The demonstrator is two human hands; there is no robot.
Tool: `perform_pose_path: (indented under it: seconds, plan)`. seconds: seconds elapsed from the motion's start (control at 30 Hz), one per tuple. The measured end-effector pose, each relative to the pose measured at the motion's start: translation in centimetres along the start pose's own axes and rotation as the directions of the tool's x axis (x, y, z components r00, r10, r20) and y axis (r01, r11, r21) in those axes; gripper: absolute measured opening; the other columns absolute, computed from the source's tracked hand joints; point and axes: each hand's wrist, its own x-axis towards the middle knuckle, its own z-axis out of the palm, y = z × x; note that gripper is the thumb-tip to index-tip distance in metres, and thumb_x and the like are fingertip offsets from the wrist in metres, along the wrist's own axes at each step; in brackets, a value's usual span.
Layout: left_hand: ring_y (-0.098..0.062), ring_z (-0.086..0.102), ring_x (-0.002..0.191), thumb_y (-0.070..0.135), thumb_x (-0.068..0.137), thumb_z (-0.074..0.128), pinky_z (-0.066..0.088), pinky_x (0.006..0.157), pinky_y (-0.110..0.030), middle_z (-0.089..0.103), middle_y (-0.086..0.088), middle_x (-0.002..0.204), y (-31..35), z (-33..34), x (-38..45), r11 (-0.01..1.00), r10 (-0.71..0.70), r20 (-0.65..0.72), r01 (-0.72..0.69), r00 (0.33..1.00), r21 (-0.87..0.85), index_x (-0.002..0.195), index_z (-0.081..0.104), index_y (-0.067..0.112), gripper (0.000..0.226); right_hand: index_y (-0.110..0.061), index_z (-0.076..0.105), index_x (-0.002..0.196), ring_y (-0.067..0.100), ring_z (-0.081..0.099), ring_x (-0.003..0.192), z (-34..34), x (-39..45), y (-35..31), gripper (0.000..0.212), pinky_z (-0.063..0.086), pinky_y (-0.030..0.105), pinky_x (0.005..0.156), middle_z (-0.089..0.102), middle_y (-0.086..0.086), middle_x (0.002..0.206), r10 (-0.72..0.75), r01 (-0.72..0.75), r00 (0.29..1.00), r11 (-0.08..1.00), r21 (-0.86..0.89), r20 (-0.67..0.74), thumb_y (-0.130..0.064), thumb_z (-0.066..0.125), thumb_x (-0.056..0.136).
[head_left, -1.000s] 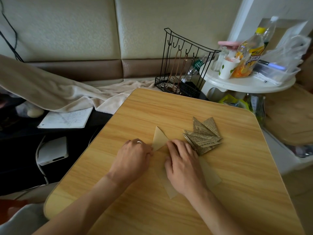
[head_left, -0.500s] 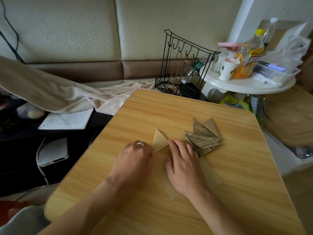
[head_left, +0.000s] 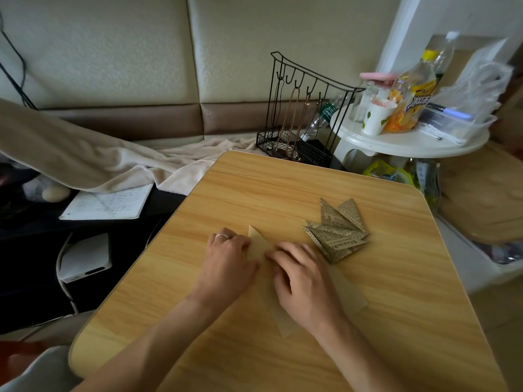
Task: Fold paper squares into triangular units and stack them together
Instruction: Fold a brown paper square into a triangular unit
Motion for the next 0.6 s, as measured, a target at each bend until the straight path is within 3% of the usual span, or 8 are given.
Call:
perform_pose_path:
  seconds: [0.13, 0.2, 0.3, 0.37, 0.47, 0.6]
  plan:
    - [-0.016, 0.058, 0.11, 0.013, 0.08, 0.077, 0.044, 0.09, -0.018, 0.061, 0.002, 0.113, 0.4, -0.2, 0.7, 0.978, -0.093, 0.052, 0.101, 0.994, -0.181, 0.126, 0.064, 0.016, 0.048, -0.021, 0.071, 0.12, 0.021, 0.057, 0.117, 0.0, 0.0, -0.1, 0.036, 0.051, 0.041, 0.1, 0.062, -0.003, 0.126, 0.004, -0.004, 1.0, 1.0, 0.006, -0.016, -0.022, 0.05, 0.09]
    - [-0.013, 0.062, 0.101, 0.009, 0.08, 0.075, 0.051, 0.085, -0.022, 0.063, 0.004, 0.109, 0.6, -0.4, 0.9, 0.929, -0.184, 0.077, 0.199, 0.98, -0.31, 0.126, 0.06, 0.014, 0.048, -0.023, 0.071, 0.118, 0.02, 0.057, 0.116, 0.0, -0.1, -0.1, 0.034, 0.052, 0.041, 0.098, 0.062, -0.004, 0.124, -0.001, 0.001, 0.999, 1.0, 0.015, -0.037, -0.02, 0.052, 0.089]
    - [-0.012, 0.065, 0.097, 0.007, 0.083, 0.071, 0.057, 0.09, -0.034, 0.067, 0.004, 0.107, 0.8, -0.7, 1.2, 0.822, -0.296, 0.121, 0.318, 0.947, -0.473, 0.13, 0.057, 0.009, 0.049, -0.024, 0.071, 0.115, 0.021, 0.057, 0.113, 0.1, -0.1, -0.1, 0.032, 0.052, 0.043, 0.095, 0.061, -0.004, 0.121, -0.011, 0.012, 0.998, 1.0, 0.025, -0.055, -0.02, 0.053, 0.088]
    - [-0.011, 0.065, 0.098, 0.006, 0.086, 0.069, 0.058, 0.087, -0.034, 0.068, 0.004, 0.109, 0.9, -0.9, 1.4, 0.756, -0.338, 0.159, 0.368, 0.928, -0.541, 0.135, 0.054, 0.009, 0.051, -0.024, 0.071, 0.115, 0.022, 0.058, 0.113, 0.1, -0.1, -0.2, 0.033, 0.053, 0.044, 0.094, 0.062, -0.004, 0.12, -0.014, 0.016, 0.998, 0.999, 0.032, -0.062, -0.02, 0.053, 0.088]
    - [-0.01, 0.066, 0.096, 0.003, 0.087, 0.068, 0.058, 0.081, -0.033, 0.07, 0.004, 0.109, 1.0, -1.0, 1.5, 0.717, -0.353, 0.159, 0.375, 0.922, -0.587, 0.135, 0.055, 0.013, 0.05, -0.024, 0.071, 0.115, 0.022, 0.058, 0.114, -0.1, -0.1, -0.3, 0.033, 0.053, 0.044, 0.095, 0.062, -0.004, 0.121, -0.017, 0.019, 0.998, 0.999, 0.031, -0.064, -0.02, 0.052, 0.088]
    - [-0.013, 0.069, 0.094, 0.004, 0.084, 0.074, 0.062, 0.081, -0.039, 0.068, 0.001, 0.105, 1.3, -0.7, 1.0, 0.742, -0.311, 0.124, 0.322, 0.942, -0.587, 0.126, 0.06, 0.016, 0.046, -0.023, 0.071, 0.115, 0.021, 0.058, 0.115, -0.3, 0.1, -0.4, 0.031, 0.052, 0.043, 0.096, 0.062, -0.005, 0.121, -0.018, 0.019, 0.999, 1.0, 0.023, -0.046, -0.018, 0.056, 0.088]
